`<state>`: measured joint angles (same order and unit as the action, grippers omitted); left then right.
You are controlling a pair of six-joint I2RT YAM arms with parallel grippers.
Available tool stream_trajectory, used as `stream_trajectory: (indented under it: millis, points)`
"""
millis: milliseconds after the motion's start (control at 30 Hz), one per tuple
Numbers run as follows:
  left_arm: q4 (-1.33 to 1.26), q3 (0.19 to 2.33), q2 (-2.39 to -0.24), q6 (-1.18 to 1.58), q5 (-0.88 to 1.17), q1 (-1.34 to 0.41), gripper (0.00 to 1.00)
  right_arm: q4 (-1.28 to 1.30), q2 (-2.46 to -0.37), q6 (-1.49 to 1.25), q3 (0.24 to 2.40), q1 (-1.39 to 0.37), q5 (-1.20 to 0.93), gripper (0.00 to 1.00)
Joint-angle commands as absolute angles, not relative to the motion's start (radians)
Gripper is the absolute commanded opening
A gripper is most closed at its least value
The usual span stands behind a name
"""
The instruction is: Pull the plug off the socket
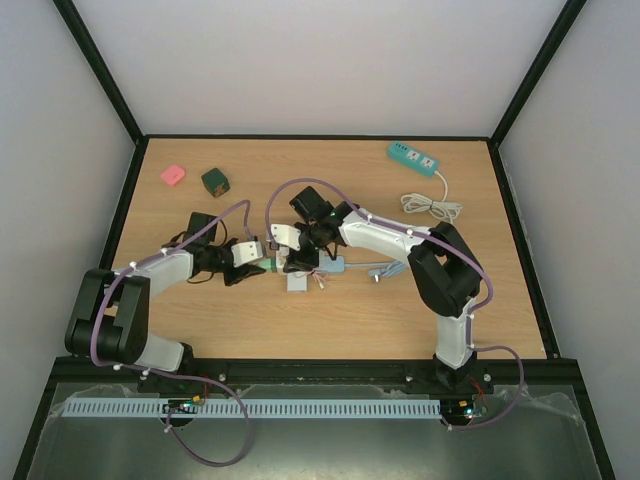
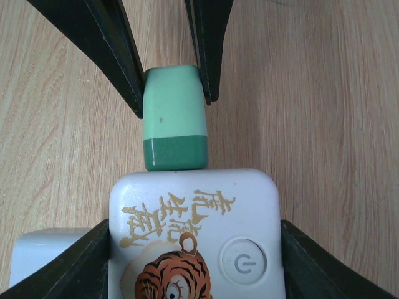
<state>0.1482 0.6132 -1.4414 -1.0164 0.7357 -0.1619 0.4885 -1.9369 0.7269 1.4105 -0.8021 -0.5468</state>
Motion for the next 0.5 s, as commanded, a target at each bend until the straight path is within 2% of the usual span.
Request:
stream_trajectory:
  millis: [0,467]
  points:
    - [0.175,0.617,-1.427,-1.041,0.761,-0.141,0.25,0.537,-1.965,0.754,1.400,-0.788,-0.502,0.26]
    - [0.303,0.675,-1.398,-1.104,0.686,-0.127,0.22,0.544,-1.975,0.744,1.399,-0.772,-0.500,0.13]
